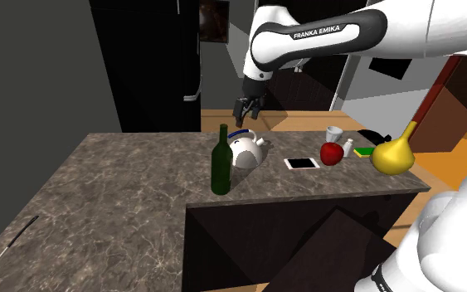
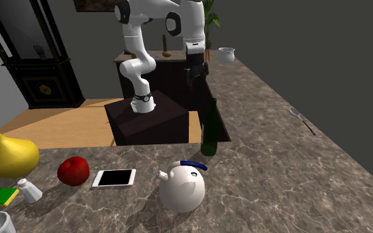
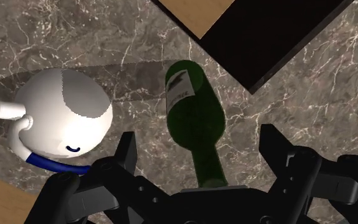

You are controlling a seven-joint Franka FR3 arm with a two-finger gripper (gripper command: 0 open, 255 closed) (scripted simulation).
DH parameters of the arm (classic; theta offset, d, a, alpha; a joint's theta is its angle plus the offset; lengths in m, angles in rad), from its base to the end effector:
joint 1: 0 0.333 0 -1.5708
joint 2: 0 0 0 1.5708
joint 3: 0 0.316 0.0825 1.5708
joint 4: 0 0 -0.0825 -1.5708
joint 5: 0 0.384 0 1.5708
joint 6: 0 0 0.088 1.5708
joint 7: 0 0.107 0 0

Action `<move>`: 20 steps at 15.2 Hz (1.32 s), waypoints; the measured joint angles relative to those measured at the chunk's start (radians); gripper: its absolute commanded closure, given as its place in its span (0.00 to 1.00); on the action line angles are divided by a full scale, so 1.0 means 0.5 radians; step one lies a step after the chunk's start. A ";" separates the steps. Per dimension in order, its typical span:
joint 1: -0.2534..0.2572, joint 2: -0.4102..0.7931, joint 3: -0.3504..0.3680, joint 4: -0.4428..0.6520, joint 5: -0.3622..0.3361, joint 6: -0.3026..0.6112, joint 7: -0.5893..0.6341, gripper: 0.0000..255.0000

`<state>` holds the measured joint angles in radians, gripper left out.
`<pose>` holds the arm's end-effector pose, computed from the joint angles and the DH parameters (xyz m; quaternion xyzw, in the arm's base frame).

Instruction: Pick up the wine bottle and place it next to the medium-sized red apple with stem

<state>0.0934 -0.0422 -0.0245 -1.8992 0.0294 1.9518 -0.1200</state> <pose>0.5571 0.0402 0.5248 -0.9948 -0.0894 -0.0477 0.0132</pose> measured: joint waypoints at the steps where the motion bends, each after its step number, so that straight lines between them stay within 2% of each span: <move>1: -0.001 0.072 -0.003 0.063 0.016 0.006 -0.015 0.00; 6: 0.018 0.445 0.023 0.437 0.085 -0.011 -0.015 0.00; 14: 0.029 0.546 0.033 0.366 0.099 0.159 -0.014 0.00; 20: 0.027 0.558 0.032 0.365 0.100 0.174 -0.019 0.00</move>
<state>0.1069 0.2370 -0.0084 -1.7168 0.0795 2.0388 -0.1297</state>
